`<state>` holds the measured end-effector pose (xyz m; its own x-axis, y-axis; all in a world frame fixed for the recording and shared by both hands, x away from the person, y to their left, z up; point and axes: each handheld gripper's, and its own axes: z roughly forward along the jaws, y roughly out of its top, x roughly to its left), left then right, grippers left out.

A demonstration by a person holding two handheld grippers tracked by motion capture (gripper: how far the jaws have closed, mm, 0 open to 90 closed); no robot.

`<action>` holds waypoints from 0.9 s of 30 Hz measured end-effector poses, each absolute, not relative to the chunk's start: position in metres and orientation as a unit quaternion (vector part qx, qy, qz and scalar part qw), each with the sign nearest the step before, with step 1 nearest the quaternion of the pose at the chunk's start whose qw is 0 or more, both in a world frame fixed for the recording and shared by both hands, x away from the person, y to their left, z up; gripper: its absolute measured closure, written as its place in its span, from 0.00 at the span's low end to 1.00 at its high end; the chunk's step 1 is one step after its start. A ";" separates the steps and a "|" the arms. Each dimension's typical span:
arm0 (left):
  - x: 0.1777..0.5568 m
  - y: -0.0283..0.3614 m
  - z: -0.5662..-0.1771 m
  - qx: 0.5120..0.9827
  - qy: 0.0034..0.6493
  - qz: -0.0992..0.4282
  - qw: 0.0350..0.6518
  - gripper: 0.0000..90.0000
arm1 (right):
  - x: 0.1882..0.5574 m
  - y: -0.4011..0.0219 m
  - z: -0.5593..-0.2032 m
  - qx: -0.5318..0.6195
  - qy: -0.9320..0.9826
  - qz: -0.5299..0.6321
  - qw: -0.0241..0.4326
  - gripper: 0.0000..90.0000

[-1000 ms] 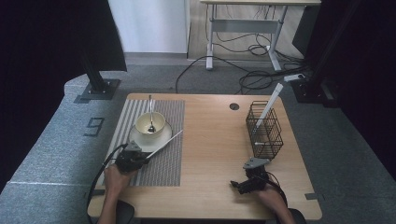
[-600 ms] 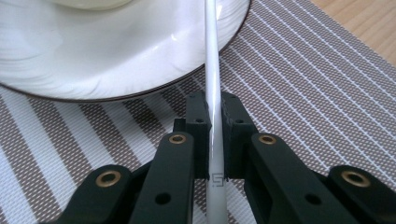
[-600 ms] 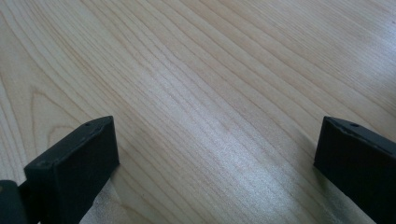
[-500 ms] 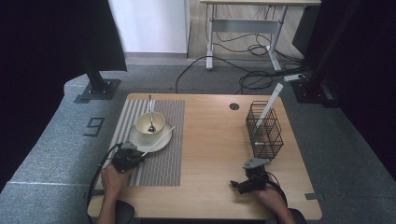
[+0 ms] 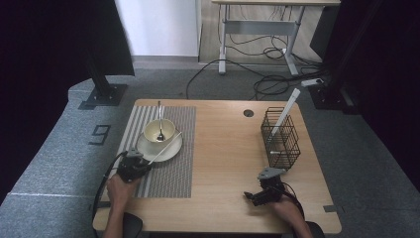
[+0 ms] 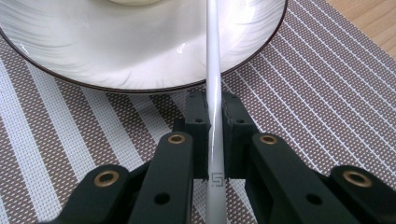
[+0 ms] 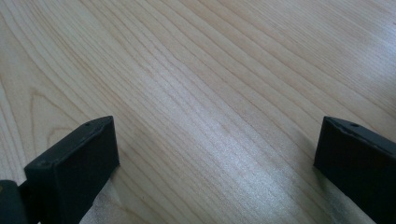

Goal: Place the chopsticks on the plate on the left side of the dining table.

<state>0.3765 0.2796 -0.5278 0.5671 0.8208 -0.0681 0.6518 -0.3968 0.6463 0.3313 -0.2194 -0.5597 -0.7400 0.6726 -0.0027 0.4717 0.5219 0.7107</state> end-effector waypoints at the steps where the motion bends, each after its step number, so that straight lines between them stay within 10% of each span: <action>1: 0.376 0.280 -0.528 0.826 0.446 0.133 0.319 0.92 | 0.331 -0.219 -0.560 0.332 0.861 0.359 0.140 0.00; 27: 0.368 0.278 -0.516 0.797 0.422 0.136 0.411 0.18 | 0.332 -0.219 -0.560 0.332 0.861 0.359 0.140 0.00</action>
